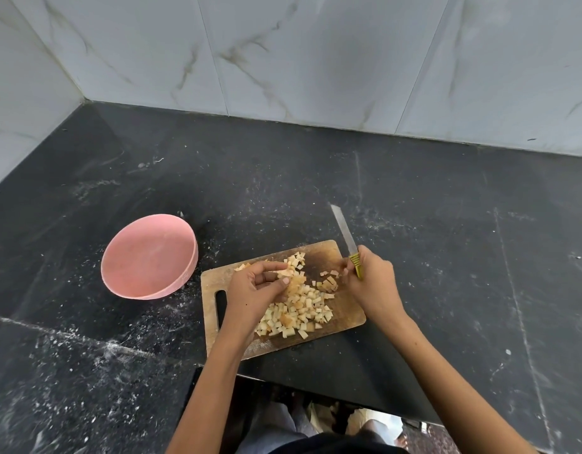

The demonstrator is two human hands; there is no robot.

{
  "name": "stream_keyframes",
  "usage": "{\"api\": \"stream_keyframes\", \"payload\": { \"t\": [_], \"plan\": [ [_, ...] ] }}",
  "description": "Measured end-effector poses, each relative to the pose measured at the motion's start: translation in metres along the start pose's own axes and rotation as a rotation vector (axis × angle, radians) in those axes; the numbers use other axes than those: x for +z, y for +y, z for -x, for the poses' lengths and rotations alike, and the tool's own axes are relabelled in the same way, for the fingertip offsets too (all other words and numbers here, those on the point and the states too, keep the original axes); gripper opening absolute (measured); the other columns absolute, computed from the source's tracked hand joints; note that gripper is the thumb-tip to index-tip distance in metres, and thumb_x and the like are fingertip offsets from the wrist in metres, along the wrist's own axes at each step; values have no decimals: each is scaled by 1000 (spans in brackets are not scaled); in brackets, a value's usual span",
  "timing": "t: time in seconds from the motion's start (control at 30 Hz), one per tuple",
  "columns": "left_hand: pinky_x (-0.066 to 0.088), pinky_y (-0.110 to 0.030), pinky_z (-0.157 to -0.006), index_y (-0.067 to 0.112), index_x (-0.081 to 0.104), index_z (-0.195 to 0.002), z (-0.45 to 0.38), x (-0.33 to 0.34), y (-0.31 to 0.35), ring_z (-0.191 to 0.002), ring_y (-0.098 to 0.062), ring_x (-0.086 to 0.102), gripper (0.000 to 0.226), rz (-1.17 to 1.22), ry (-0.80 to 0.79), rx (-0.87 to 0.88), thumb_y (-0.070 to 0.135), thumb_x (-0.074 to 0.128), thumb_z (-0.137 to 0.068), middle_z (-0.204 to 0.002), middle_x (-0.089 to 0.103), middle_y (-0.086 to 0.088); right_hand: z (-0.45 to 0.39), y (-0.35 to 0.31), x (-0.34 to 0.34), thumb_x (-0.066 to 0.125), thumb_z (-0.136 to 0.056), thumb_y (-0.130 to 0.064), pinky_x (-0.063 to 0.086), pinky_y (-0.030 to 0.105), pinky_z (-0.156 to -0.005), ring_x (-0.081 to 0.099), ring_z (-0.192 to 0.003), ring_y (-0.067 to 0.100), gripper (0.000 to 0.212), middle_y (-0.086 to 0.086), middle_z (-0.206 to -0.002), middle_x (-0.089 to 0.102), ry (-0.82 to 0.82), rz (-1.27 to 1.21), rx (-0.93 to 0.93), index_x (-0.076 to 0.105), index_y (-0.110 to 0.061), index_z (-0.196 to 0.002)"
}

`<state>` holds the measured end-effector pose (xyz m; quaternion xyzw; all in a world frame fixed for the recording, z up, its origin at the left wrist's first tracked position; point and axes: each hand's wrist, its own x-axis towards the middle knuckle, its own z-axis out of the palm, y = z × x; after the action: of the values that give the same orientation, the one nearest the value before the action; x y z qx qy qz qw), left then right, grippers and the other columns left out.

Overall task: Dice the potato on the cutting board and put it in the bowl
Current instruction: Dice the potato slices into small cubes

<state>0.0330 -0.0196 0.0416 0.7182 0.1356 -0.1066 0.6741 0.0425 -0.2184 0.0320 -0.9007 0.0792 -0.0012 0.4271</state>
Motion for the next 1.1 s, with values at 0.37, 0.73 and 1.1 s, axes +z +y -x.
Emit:
{"api": "stream_keyframes", "payload": {
  "t": [0.37, 0.73, 1.1],
  "plan": [
    [55, -20, -68, 17, 73, -94, 7, -3, -4, -86, -12, 69, 21, -45, 99, 33, -1, 67, -86, -95, 73, 2, 0, -6, 14, 58, -87, 3, 48, 9, -68, 64, -83, 4, 31, -4, -92, 70, -84, 10, -49, 47, -24, -75],
    [55, -20, -66, 9, 73, -94, 6, 15, 6, -81, -15, 71, 15, 12, 102, 93, 0, 72, -82, -88, 74, -5, -1, -13, 17, 71, -81, -5, 54, 27, -81, 65, -82, 7, 21, -7, -86, 68, -134, 5, -13, 55, -19, -83],
    [56, -23, -75, 17, 75, -90, 5, 60, -5, -84, -4, 68, 13, -345, 11, 265, 7, 73, -82, -88, 73, 7, 20, 8, -12, 85, -66, -12, 55, 53, -74, 70, -78, 27, 38, 11, -78, 70, -27, -345, 245, 49, -18, -71]
  ]
}}
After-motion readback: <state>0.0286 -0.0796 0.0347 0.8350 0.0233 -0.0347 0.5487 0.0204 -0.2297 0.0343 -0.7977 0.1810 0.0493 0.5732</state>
